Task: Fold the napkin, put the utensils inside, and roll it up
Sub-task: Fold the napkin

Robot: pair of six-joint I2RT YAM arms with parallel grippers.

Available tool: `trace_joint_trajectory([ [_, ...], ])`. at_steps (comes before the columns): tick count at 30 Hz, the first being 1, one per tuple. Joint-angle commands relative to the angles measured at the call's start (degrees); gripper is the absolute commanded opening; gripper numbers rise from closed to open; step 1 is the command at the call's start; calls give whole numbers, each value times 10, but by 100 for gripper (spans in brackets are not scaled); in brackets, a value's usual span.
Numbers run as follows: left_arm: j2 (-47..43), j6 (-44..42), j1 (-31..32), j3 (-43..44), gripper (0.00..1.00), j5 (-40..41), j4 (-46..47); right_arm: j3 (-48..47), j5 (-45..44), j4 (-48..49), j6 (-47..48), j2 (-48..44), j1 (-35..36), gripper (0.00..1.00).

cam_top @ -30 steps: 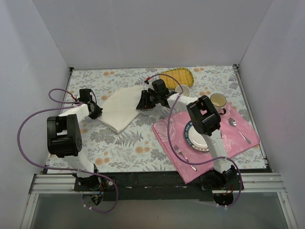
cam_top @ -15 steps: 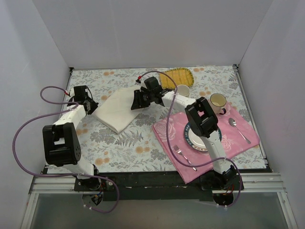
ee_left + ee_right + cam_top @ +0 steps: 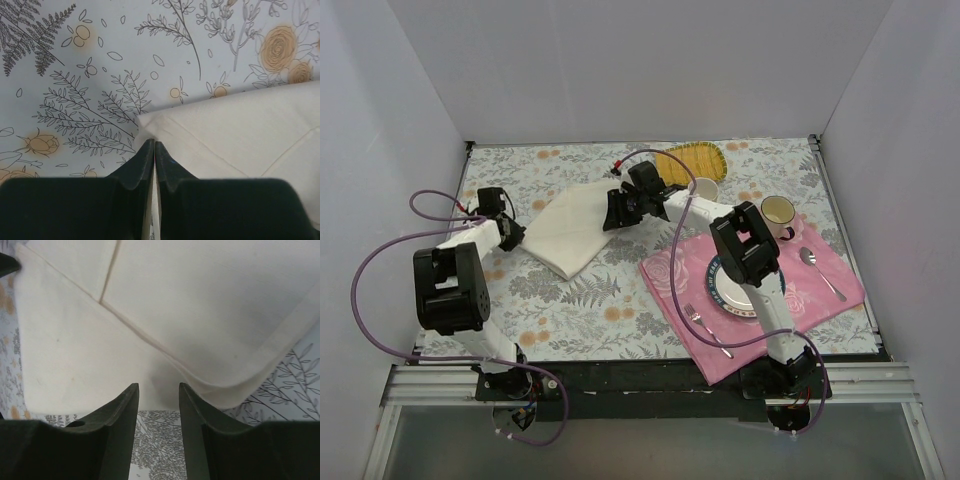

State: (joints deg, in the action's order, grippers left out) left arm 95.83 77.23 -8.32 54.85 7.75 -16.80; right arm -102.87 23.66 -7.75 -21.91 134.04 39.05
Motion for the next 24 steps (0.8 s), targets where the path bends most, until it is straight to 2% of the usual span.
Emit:
trace_joint_trajectory([
  [1,-83,-16,17,10,5,6,-3,-13,2,-31,33,10,-1,46],
  [6,-136,1,23,-14,11,-76,-2,-22,-17,-47,37,-26,25,48],
  [8,-137,5,23,-27,11,-106,3,-29,-6,-44,32,-38,41,52],
  [13,-102,8,23,-36,11,-109,12,-37,73,-5,-15,-33,75,55],
  [20,-63,10,23,-36,10,-93,27,-75,102,11,-30,-2,126,55],
  [24,-61,9,23,-40,10,-89,33,-99,118,29,-50,22,140,51],
])
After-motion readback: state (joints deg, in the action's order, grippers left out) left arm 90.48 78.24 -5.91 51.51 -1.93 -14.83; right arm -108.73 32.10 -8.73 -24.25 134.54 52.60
